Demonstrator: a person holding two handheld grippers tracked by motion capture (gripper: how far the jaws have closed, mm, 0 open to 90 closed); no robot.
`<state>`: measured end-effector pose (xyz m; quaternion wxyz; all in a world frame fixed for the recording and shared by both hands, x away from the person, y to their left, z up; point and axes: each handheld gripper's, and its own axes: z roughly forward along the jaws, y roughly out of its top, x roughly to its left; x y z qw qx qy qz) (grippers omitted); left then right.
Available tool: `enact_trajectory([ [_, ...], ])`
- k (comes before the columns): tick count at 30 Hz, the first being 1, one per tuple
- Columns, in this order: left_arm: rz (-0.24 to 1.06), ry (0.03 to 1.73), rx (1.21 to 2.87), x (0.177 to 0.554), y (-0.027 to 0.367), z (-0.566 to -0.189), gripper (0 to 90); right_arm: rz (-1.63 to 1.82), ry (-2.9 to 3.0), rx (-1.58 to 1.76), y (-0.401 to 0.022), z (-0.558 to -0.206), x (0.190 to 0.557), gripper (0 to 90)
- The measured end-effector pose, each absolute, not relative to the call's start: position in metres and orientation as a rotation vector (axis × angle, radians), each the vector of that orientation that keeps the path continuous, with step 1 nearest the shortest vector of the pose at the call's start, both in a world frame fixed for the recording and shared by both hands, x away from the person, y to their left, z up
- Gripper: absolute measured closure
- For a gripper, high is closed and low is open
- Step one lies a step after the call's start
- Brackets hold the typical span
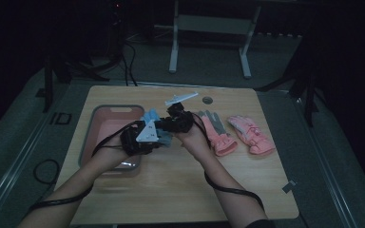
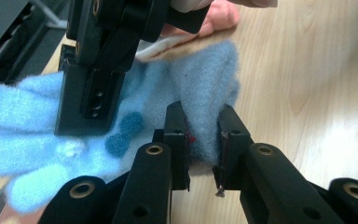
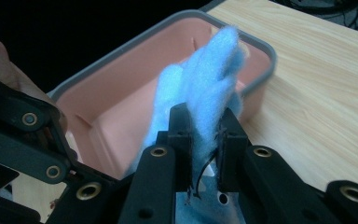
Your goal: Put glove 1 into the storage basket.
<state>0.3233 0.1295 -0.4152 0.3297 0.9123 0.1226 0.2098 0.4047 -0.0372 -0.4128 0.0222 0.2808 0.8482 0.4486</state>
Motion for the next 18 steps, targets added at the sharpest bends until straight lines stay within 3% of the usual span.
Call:
enact_trajectory([
  [18,0.529,0.467,2.404,0.316,0.221,-0.435,78.2,1.399,2.755,0.779,0.064,-0.43,0.411,79.8],
])
